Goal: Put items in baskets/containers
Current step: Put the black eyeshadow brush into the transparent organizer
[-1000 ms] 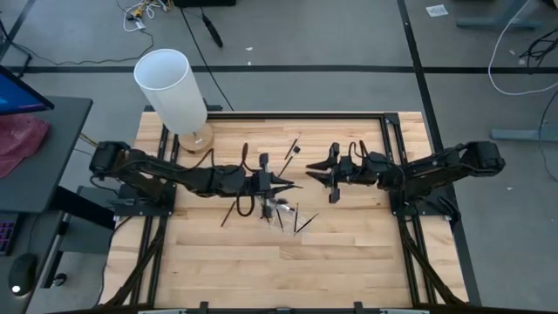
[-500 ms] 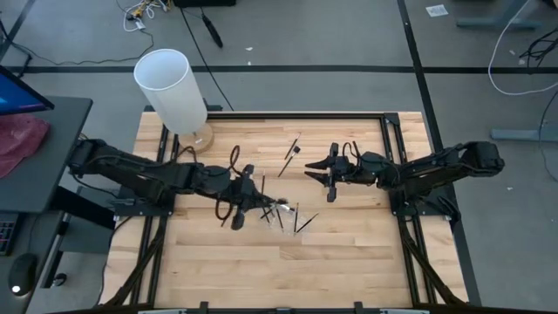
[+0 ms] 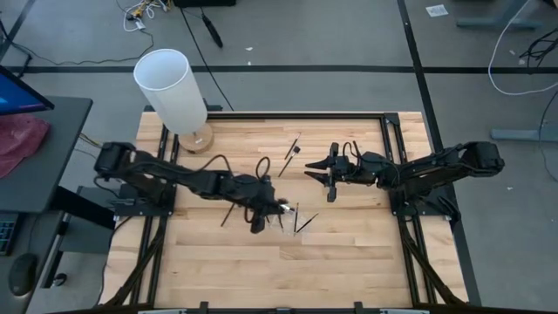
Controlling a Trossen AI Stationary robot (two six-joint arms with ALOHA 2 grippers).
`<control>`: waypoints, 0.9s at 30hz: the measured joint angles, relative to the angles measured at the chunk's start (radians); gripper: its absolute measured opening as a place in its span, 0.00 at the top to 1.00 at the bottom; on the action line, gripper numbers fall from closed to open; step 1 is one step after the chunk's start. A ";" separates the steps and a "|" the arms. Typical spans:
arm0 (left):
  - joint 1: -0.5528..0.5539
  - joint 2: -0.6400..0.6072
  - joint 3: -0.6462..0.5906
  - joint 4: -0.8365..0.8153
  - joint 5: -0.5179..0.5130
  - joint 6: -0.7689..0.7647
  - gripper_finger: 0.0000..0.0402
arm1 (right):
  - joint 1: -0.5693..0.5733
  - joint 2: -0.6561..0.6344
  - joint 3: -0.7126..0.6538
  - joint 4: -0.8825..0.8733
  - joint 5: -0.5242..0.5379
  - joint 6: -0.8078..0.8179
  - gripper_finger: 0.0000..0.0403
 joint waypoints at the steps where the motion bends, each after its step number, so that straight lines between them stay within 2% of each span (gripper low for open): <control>1: 0.003 0.016 0.000 0.012 0.000 -0.001 0.94 | 0.000 0.000 0.000 -0.001 0.000 0.000 0.75; 13: 0.022 0.089 0.000 0.048 0.033 -0.028 0.91 | 0.000 0.000 -0.001 -0.001 0.000 0.004 0.76; 19: 0.022 0.089 0.000 0.049 -0.002 -0.028 0.90 | 0.000 0.000 -0.001 -0.001 0.000 0.004 0.76; 24: 0.022 0.089 0.000 0.045 -0.007 -0.027 0.81 | 0.000 0.000 -0.001 -0.001 0.000 0.004 0.76; 27: 0.022 0.089 0.000 0.043 -0.054 -0.023 0.73 | 0.000 0.000 -0.001 -0.001 0.000 0.015 0.76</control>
